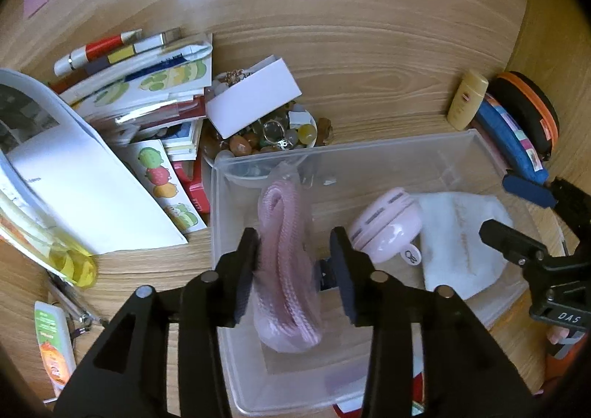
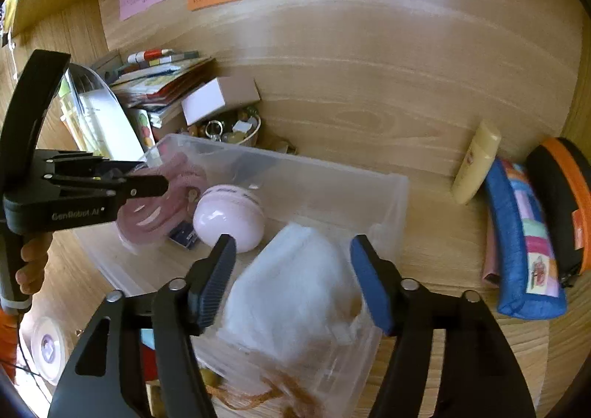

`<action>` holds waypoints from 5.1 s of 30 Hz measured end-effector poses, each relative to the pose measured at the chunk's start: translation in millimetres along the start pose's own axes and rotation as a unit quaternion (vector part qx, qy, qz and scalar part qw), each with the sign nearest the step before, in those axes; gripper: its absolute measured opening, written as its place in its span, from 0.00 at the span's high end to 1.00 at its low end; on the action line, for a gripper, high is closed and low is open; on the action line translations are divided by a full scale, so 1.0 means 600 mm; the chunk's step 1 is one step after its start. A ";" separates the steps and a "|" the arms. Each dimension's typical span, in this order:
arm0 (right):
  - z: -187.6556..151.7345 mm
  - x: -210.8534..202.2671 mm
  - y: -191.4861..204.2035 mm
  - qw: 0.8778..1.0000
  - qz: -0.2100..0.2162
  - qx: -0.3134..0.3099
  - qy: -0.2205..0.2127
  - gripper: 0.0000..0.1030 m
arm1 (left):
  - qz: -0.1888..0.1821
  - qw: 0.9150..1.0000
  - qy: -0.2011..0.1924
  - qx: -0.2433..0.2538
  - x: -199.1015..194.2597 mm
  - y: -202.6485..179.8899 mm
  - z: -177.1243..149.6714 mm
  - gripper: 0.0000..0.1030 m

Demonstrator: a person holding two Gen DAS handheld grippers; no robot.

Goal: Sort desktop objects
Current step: 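Carry both items over the clear box and open both grippers to drop them, then move both grippers back toward the round tub and green bottle, then grasp the purple-label tub with the left gripper while the right gripper grasps the green pump bottle, then lift the tub with the left gripper while the right gripper releases the bottle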

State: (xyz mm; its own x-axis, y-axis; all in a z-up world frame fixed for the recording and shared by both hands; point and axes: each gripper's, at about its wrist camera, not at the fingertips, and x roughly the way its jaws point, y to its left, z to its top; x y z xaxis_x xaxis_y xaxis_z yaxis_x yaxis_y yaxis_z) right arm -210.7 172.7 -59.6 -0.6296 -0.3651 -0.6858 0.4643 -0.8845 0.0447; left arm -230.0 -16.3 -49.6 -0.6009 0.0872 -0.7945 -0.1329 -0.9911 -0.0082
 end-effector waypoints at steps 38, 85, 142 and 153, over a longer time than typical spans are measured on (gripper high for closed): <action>-0.095 -0.174 0.026 0.998 0.016 0.033 -0.043 0.16 | 0.060 0.995 -0.081 -0.005 -0.221 -0.011 -0.210 0.09; -0.240 -0.085 0.054 0.992 0.079 0.074 0.068 0.37 | -0.014 0.998 -0.009 -0.059 -0.107 -0.055 -0.300 0.09; -0.117 -0.208 0.022 0.988 0.103 0.078 -0.081 0.50 | 0.002 0.984 -0.140 -0.107 -0.226 -0.032 -0.207 0.38; -0.078 -0.176 0.011 0.987 0.120 0.078 -0.078 0.63 | -0.006 0.984 -0.146 -0.101 -0.212 -0.021 -0.158 0.38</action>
State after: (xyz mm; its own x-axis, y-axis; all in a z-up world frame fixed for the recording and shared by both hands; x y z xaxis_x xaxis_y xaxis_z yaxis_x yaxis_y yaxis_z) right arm -112.2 219.1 -20.6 -0.6072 -0.5983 -0.5229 0.5168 -0.7972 0.3120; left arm -77.2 -24.6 -6.0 -0.8056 0.0951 -0.5848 -0.0002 -0.9871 -0.1602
